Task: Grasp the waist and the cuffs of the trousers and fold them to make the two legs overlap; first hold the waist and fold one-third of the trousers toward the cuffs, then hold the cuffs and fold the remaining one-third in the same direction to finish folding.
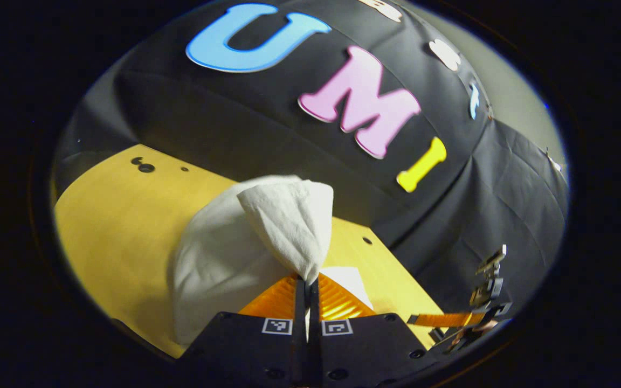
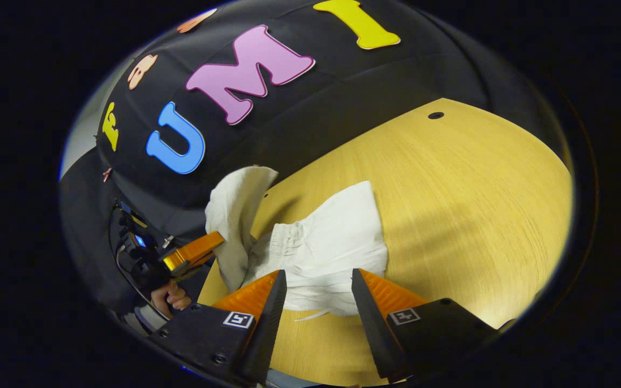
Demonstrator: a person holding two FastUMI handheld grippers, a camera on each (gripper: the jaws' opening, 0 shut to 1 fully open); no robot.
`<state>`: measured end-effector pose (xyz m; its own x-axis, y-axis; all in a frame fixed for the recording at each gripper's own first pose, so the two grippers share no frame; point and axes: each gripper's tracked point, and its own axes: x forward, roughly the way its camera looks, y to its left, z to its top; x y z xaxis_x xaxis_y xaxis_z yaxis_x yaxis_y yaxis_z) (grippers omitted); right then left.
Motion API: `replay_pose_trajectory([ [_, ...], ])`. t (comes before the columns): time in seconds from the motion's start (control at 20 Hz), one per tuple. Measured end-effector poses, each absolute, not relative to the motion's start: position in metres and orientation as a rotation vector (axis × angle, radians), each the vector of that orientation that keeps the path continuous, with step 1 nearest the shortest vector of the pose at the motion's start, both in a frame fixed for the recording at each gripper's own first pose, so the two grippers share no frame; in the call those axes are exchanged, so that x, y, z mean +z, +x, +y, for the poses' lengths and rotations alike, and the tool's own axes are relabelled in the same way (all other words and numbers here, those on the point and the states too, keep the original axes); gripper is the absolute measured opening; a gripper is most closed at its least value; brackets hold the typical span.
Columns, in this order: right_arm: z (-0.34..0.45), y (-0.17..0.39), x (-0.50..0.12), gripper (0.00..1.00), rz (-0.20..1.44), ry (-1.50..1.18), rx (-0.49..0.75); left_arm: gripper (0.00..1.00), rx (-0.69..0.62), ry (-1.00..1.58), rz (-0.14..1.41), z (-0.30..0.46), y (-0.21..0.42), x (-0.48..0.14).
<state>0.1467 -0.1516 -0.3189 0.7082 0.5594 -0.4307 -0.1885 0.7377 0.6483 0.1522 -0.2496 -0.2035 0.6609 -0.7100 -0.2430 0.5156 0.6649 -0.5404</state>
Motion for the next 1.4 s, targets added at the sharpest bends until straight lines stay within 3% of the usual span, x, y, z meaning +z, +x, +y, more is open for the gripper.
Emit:
replay_pose_trajectory([
  [0.25,-0.191,0.152,-0.328,0.76,0.672,0.649,0.372,0.05,-0.772,-0.271,0.584,-0.282,0.113,-0.264],
  [0.7,-0.202,0.15,-0.335,0.76,0.704,0.667,0.358,0.06,-0.815,0.155,0.58,-0.298,0.085,-0.314],
  [0.95,-0.202,0.147,-0.327,0.76,0.709,0.658,0.373,0.06,-0.786,0.322,0.569,-0.3,0.082,-0.325],
  [1.15,-0.21,0.147,-0.315,0.76,0.705,0.642,0.379,0.14,-0.806,0.313,0.572,-0.303,0.075,-0.316],
  [1.2,-0.212,0.146,-0.314,0.76,0.707,0.633,0.379,0.27,-0.812,0.3,0.577,-0.304,0.072,-0.311],
  [1.25,-0.213,0.142,-0.313,0.75,0.709,0.613,0.382,0.52,-0.811,0.296,0.588,-0.303,0.069,-0.307],
  [1.35,-0.212,0.131,-0.312,0.76,0.727,0.582,0.391,0.74,-0.769,0.302,0.582,-0.294,0.067,-0.289],
  [1.4,-0.21,0.126,-0.308,0.76,0.731,0.578,0.397,0.98,-0.758,0.292,0.58,-0.291,0.064,-0.28],
])
